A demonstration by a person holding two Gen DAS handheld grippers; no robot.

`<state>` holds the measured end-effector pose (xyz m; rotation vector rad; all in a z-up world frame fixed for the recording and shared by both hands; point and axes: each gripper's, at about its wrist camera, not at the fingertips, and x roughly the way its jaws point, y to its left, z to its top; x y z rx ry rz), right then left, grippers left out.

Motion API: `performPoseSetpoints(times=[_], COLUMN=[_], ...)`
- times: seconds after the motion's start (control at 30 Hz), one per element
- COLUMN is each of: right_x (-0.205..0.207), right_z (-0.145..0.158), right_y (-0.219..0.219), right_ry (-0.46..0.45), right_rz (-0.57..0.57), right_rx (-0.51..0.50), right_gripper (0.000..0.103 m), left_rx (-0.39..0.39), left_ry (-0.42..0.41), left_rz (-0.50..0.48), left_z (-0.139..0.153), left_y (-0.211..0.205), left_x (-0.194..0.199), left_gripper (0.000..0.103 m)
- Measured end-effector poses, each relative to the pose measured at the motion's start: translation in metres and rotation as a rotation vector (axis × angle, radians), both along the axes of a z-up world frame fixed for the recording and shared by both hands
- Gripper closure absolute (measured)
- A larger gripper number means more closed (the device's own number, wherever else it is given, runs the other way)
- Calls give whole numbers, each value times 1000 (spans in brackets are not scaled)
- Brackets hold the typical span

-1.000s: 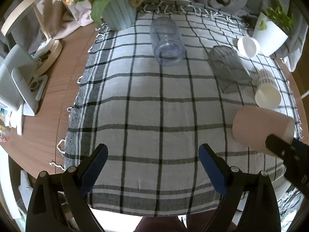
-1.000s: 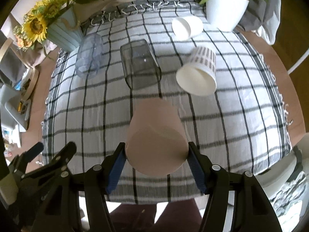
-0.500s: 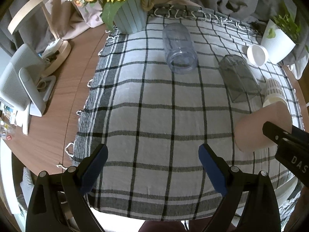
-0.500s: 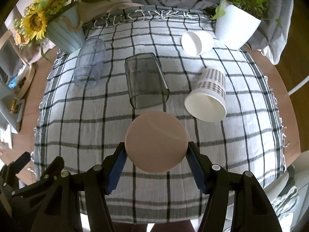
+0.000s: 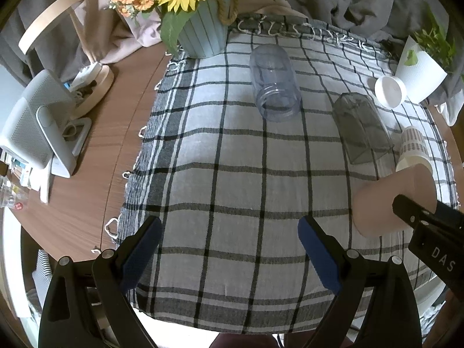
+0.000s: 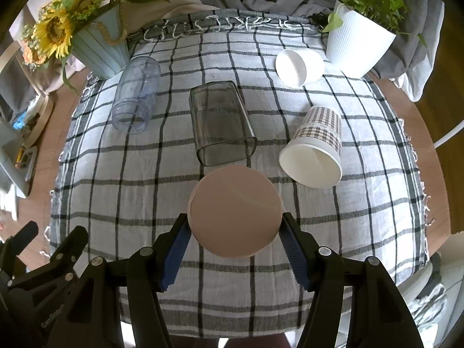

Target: Flip cup upside down

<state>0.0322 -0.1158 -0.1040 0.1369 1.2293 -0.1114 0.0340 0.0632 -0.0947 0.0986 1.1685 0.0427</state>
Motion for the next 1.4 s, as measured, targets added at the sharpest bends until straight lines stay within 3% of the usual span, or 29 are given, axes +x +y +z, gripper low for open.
performPoseSetpoints(times=[0.07, 0.1, 0.13, 0.37, 0.7, 0.9, 1.4], right_x=[0, -1, -3, -30, -77, -93, -103], right_z=[-2, -2, -2, 26, 85, 98, 111], right_y=[-2, -3, -4, -15, -41, -51, -61], right_ry=[8, 14, 15, -43, -254, -304, -340], right_rz=[-11, -13, -18, -30, -79, -99, -98], right_rx=[20, 28, 35, 102, 114, 121, 101], right_gripper=[35, 26, 23, 23, 13, 10, 7], left_rx=[4, 6, 8, 2, -44, -74, -49], left_ry=[-7, -11, -14, -70, -182, -194, -262], left_rz=[7, 9, 9, 1, -44, -57, -29], left_z=[3, 4, 6, 26, 67, 79, 96], left_y=[1, 1, 0, -7, -32, -37, -41], left_x=[-1, -1, -2, -10, -35, -47, -62], left_gripper=[7, 7, 7, 7, 0, 0, 0])
